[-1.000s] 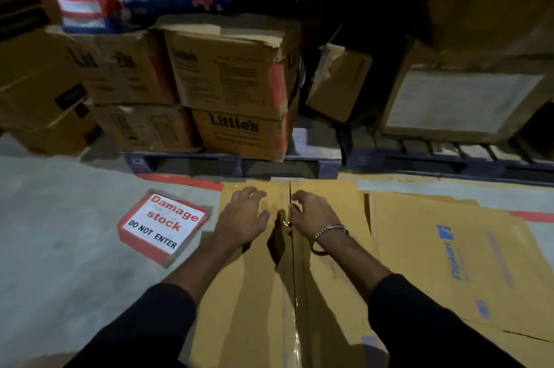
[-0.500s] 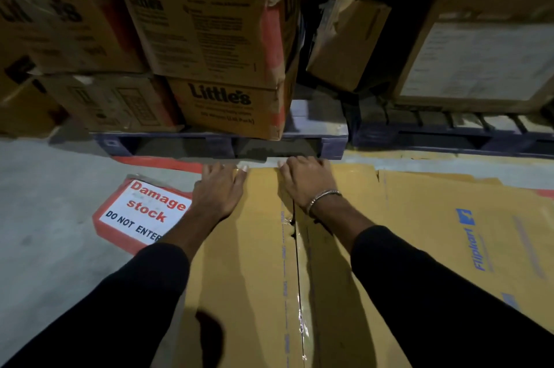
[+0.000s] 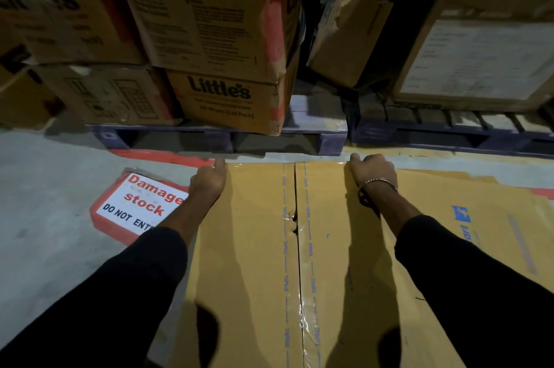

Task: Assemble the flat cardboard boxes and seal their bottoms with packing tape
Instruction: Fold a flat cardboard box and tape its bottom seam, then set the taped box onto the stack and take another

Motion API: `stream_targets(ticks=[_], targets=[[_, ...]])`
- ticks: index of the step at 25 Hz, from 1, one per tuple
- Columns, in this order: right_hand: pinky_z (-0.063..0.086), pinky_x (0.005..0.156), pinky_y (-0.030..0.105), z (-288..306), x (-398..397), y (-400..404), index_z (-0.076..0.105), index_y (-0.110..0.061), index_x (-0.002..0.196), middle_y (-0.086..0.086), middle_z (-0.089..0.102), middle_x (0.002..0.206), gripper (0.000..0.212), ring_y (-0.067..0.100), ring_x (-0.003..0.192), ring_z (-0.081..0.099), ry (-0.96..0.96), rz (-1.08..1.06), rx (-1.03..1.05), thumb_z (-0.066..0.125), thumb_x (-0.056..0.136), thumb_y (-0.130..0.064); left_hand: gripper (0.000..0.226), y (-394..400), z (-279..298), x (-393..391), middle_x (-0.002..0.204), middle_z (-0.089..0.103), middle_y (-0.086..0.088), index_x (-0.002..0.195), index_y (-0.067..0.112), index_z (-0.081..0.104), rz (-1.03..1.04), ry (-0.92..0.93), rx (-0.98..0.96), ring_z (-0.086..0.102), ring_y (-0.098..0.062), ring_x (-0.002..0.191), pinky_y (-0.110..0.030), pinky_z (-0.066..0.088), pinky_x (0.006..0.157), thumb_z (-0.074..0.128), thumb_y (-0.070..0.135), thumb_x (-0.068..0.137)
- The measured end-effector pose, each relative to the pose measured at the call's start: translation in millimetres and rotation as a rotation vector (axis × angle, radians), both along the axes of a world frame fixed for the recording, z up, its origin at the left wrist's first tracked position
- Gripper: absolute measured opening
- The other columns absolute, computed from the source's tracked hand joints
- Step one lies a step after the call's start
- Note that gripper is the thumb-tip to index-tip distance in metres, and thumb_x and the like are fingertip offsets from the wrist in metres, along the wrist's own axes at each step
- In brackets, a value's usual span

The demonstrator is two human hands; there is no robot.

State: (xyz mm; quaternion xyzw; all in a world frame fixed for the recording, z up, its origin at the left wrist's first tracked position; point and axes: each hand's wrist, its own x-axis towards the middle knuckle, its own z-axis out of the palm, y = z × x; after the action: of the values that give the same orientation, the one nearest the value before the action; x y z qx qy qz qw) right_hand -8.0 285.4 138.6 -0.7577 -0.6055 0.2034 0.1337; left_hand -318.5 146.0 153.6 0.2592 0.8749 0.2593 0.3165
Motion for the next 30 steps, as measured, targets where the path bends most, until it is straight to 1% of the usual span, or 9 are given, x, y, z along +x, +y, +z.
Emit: stream_targets(ticks=[5, 10, 14, 16, 18, 21, 23, 26, 30], targets=[[0.047, 0.068, 0.037, 24.2, 12.2, -4.2, 0.071, 0.0, 0.095, 0.021, 0.07, 0.099, 0.051, 0.039, 0.086, 0.065, 0.083, -0.098, -0.015, 0.053, 0.093, -0.048, 0.066, -1.7, 24.6, -2.1, 0.099, 0.072, -0.015, 0.12, 0.007, 0.066, 0.1, -0.293, 0.076, 0.07, -0.034, 0.089, -0.046, 0.058, 0.086, 0.039, 0.064, 0.099], [0.05, 0.063, 0.036, 142.1, 23.3, -14.8, 0.065, -0.004, 0.078, 0.019, 0.069, 0.088, 0.043, 0.033, 0.075, 0.062, 0.188, -0.12, 0.192, 0.056, 0.093, -0.043, 0.066, -15.7, 112.4, 15.5, 0.101, 0.07, -0.017, 0.116, 0.008, 0.065, 0.194, -0.306, 0.303, 0.068, -0.036, 0.09, -0.04, 0.052, 0.073, 0.042, 0.064, 0.089], [0.047, 0.062, 0.037, 237.2, 37.6, -65.9, 0.066, -0.007, 0.072, 0.015, 0.066, 0.076, 0.039, 0.034, 0.072, 0.061, 0.353, -0.086, 0.349, 0.056, 0.092, -0.038, 0.037, -61.5, 180.4, 28.2, 0.086, 0.069, -0.01, 0.077, 0.016, 0.066, 0.321, -0.36, 0.578, 0.062, -0.028, 0.078, -0.041, 0.048, 0.074, 0.049, 0.049, 0.082], [0.045, 0.068, 0.039, 254.9, 50.4, -110.7, 0.07, -0.007, 0.077, 0.014, 0.068, 0.077, 0.032, 0.036, 0.079, 0.062, 0.44, -0.053, 0.394, 0.057, 0.093, -0.031, 0.041, -99.8, 198.2, 38.0, 0.085, 0.072, -0.01, 0.075, 0.016, 0.071, 0.33, -0.376, 0.633, 0.064, -0.031, 0.081, -0.044, 0.049, 0.075, 0.05, 0.051, 0.078], [0.046, 0.073, 0.039, 253.7, 62.6, -151.1, 0.073, -0.007, 0.096, 0.015, 0.069, 0.087, 0.028, 0.034, 0.086, 0.061, 0.479, -0.02, 0.364, 0.059, 0.094, -0.031, 0.045, -137.0, 202.4, 48.1, 0.094, 0.077, -0.009, 0.091, 0.022, 0.078, 0.302, -0.379, 0.642, 0.068, -0.033, 0.091, -0.048, 0.054, 0.083, 0.049, 0.053, 0.076], [0.05, 0.072, 0.038, 217.7, 71.8, -188.6, 0.066, -0.01, 0.09, 0.011, 0.068, 0.087, 0.059, 0.032, 0.084, 0.063, 0.363, 0.028, 0.106, 0.061, 0.089, -0.069, 0.04, -179.9, 182.8, 67.8, 0.098, 0.075, -0.007, 0.104, 0.022, 0.072, 0.149, -0.271, 0.525, 0.068, -0.033, 0.095, -0.054, 0.056, 0.088, 0.046, 0.038, 0.077], [0.054, 0.084, 0.043, 190.7, 69.2, -209.3, 0.063, -0.008, 0.115, 0.016, 0.066, 0.117, 0.104, 0.034, 0.102, 0.063, 0.277, 0.037, -0.121, 0.053, 0.066, -0.098, 0.043, -205.1, 161.6, 83.8, 0.1, 0.072, -0.009, 0.109, 0.019, 0.064, 0.08, -0.232, 0.388, 0.067, -0.035, 0.098, -0.052, 0.055, 0.088, 0.051, 0.035, 0.07], [0.039, 0.111, 0.055, 160.1, 61.8, -248.3, 0.019, -0.007, 0.158, 0.022, 0.029, 0.157, 0.157, 0.039, 0.139, 0.037, 0.132, 0.087, -0.361, 0.045, 0.043, -0.111, 0.082, -235.5, 133.6, 104.2, 0.127, 0.064, -0.01, 0.14, 0.012, 0.046, 0.003, -0.235, 0.21, 0.063, -0.031, 0.113, -0.045, 0.054, 0.098, 0.075, 0.047, 0.072], [0.004, 0.122, 0.067, 145.4, 50.4, -275.2, -0.021, -0.009, 0.159, 0.026, -0.019, 0.167, 0.18, 0.044, 0.155, -0.013, 0.049, 0.152, -0.379, 0.044, 0.028, -0.113, 0.122, -239.9, 106.4, 105.6, 0.163, 0.03, -0.016, 0.16, 0.006, 0.011, -0.075, -0.104, 0.116, 0.034, -0.037, 0.148, -0.049, 0.039, 0.117, 0.086, 0.054, 0.077]])
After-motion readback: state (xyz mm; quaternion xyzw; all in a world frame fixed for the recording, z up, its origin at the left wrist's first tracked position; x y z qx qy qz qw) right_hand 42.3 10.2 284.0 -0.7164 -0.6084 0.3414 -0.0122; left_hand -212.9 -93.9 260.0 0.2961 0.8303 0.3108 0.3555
